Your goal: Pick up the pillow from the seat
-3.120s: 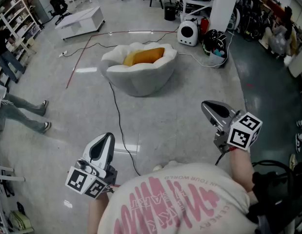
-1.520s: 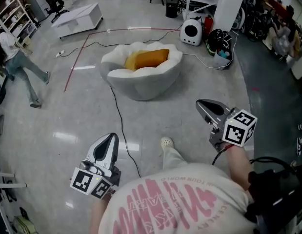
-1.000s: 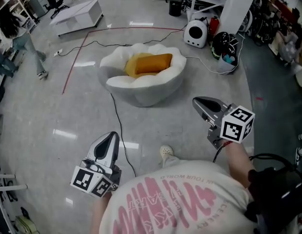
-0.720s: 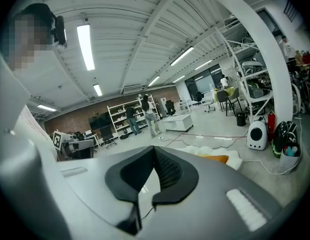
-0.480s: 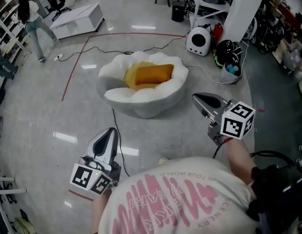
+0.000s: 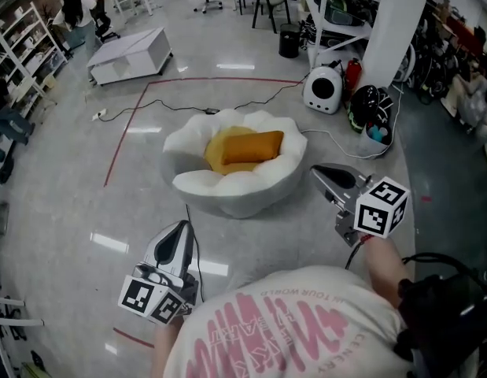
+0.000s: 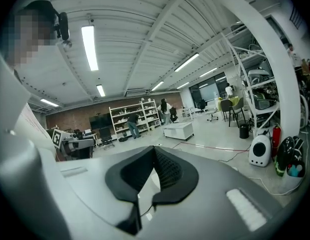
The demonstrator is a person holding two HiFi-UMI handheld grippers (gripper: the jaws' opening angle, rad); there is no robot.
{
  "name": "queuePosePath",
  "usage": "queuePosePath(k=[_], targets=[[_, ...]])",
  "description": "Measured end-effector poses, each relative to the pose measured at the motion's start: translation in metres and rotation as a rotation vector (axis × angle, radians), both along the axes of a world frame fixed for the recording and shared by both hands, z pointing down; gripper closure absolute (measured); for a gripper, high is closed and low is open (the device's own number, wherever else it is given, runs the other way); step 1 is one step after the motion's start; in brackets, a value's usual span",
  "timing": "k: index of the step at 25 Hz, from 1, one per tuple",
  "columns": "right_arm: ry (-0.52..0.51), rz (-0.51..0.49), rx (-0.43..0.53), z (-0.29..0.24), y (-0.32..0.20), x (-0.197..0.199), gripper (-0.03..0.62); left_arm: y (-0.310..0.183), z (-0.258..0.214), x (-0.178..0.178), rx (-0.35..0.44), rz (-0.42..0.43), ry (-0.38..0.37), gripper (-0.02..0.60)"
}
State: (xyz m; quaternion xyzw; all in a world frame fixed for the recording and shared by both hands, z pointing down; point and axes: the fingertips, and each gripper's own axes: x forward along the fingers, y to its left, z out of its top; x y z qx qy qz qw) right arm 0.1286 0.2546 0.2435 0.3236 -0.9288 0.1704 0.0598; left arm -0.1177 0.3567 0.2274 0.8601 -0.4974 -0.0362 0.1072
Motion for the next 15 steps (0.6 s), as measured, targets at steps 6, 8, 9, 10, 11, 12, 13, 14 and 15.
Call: queuePosePath(k=[6,8,9,10,11,12,13,14,15], targets=[[-0.003,0.009,0.022,-0.006,-0.013,-0.002,0.588,-0.018,0.003,-0.003,0.006,0.023,0.006,0.566],[0.006,-0.001,0.038,-0.009,-0.019,-0.011,0.588,-0.031,0.003,-0.009,0.01,0.037,0.012,0.566],[0.013,-0.002,0.044,-0.009,-0.023,-0.015,0.588,-0.038,0.003,-0.012,0.01,0.046,0.013,0.566],[0.019,0.001,0.048,-0.009,-0.028,-0.019,0.588,-0.046,0.004,-0.016,0.008,0.057,0.013,0.566],[0.021,0.005,0.05,-0.009,-0.034,-0.024,0.588,-0.054,0.005,-0.02,0.004,0.067,0.014,0.566],[0.018,0.006,0.051,-0.01,-0.04,-0.029,0.588,-0.063,0.005,-0.025,0.001,0.076,0.015,0.566],[0.011,0.002,0.054,-0.012,-0.047,-0.036,0.588,-0.072,0.004,-0.032,0.003,0.084,0.013,0.566],[0.001,-0.003,0.062,-0.015,-0.054,-0.043,0.588,-0.082,0.0,-0.04,0.01,0.089,0.008,0.566],[-0.006,-0.004,0.074,-0.019,-0.062,-0.05,0.588,-0.092,-0.005,-0.049,0.02,0.093,0.002,0.566]])
